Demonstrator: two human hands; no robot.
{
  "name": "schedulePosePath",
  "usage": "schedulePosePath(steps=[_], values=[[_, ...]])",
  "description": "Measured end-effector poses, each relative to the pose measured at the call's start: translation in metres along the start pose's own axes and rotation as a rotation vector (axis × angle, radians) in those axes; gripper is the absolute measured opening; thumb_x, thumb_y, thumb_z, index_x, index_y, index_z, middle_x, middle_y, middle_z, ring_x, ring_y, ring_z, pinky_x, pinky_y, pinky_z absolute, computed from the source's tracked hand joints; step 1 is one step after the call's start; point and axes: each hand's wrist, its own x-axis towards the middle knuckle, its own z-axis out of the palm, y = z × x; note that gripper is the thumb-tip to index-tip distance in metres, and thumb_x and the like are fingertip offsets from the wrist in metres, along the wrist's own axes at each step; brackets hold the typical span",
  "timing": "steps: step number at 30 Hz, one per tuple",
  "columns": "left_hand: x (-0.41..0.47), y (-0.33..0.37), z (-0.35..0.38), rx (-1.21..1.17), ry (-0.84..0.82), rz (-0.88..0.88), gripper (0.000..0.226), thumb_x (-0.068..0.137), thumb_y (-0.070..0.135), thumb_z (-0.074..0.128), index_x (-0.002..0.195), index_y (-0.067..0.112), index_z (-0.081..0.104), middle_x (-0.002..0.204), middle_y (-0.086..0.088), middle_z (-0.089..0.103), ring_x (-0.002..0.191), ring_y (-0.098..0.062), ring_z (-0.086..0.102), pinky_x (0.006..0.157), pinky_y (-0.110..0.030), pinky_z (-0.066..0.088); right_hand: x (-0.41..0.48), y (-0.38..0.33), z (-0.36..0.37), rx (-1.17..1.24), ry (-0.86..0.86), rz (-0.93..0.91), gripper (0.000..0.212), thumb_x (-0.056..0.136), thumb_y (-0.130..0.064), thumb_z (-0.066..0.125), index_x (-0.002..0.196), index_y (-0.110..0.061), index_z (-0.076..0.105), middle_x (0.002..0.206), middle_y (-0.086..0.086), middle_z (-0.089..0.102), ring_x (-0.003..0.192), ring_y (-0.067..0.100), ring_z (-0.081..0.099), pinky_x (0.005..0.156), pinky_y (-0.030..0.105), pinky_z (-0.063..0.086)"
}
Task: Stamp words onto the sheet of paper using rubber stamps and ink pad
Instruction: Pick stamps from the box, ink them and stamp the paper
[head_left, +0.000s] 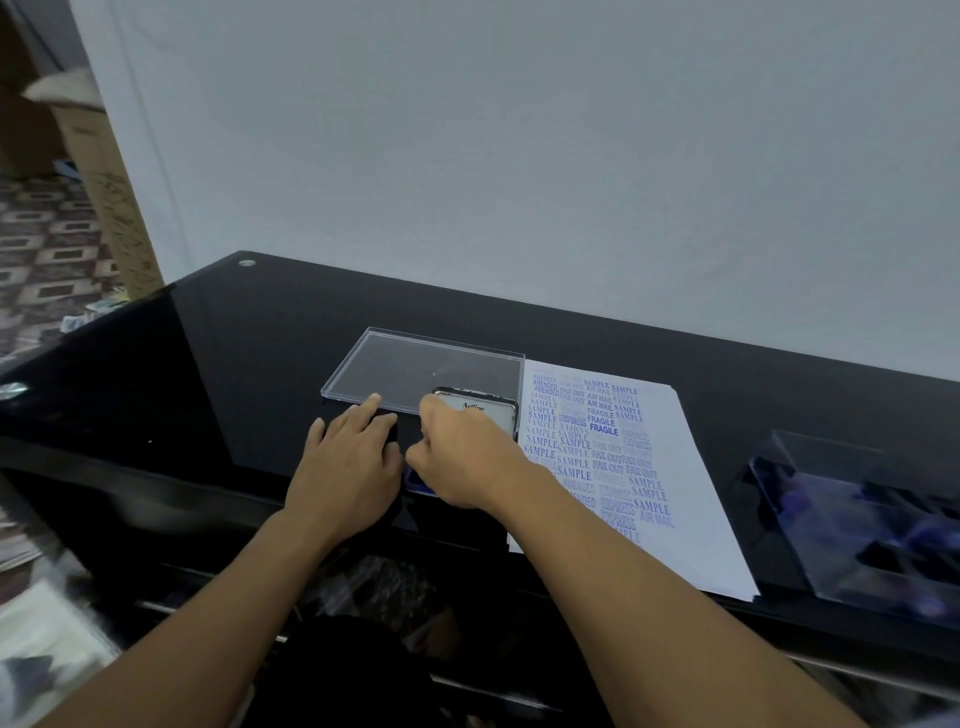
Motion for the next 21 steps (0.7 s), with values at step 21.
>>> schedulePosePath(steps=[21], values=[[0.001,0.001,-0.001,-0.02,-0.001,0.001,0.041,0.102,0.027,0.038,0.14,0.017,0.049,0.162,-0.001,0.023,0.148,-0.017,0.023,0.119,-0.049,0.014,-0.008,0.005,0.003,0.078,0.037,0.035,0.013,0.091,-0.024,0.047,0.093,-0.015,0.039,0.085,0.013,0.056,0.077,0.035,0.048,0.061,0.037,0.038]])
